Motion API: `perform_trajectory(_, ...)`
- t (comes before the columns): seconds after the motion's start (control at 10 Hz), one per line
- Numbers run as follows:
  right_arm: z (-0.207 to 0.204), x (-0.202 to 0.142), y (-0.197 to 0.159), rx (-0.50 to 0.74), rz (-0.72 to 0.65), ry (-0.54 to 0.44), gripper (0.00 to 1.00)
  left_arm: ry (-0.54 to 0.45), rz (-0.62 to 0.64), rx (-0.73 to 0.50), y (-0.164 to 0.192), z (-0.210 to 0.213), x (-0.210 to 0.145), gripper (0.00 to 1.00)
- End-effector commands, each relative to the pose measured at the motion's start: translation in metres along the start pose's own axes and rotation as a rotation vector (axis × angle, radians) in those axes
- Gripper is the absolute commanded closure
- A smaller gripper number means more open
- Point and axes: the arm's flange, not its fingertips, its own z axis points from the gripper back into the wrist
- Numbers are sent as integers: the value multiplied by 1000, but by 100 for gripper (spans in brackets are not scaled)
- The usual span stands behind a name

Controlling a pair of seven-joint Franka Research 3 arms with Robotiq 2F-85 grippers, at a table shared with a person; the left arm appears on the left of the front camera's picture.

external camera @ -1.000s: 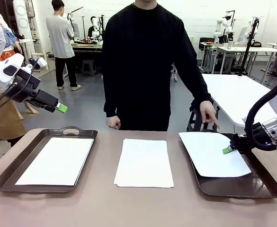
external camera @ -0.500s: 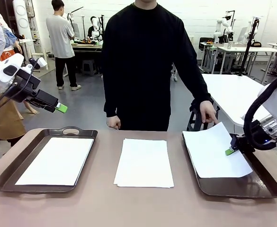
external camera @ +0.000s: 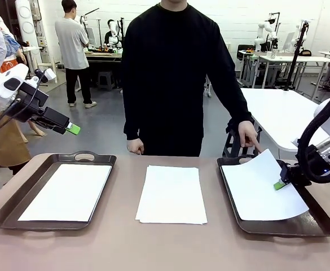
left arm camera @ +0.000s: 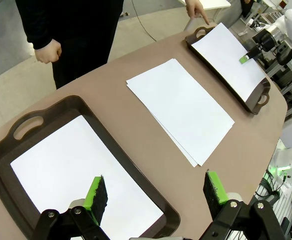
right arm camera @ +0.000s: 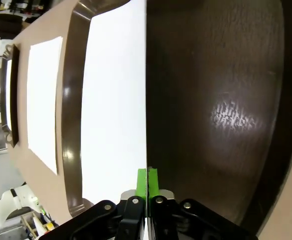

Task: Sort the A4 documents.
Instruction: Place the A4 Paper in the designated Handle tray.

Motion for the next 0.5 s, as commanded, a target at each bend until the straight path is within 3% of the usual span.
perform_trajectory(0.0, 0, -4, 0, -48, -41, 10, 99, -6, -1, -7, -1, 1, 0, 0)
perform_trajectory(0.4, 0, 1, 2, -58, -49, -8, 99, -6, -1, -7, -1, 1, 0, 0)
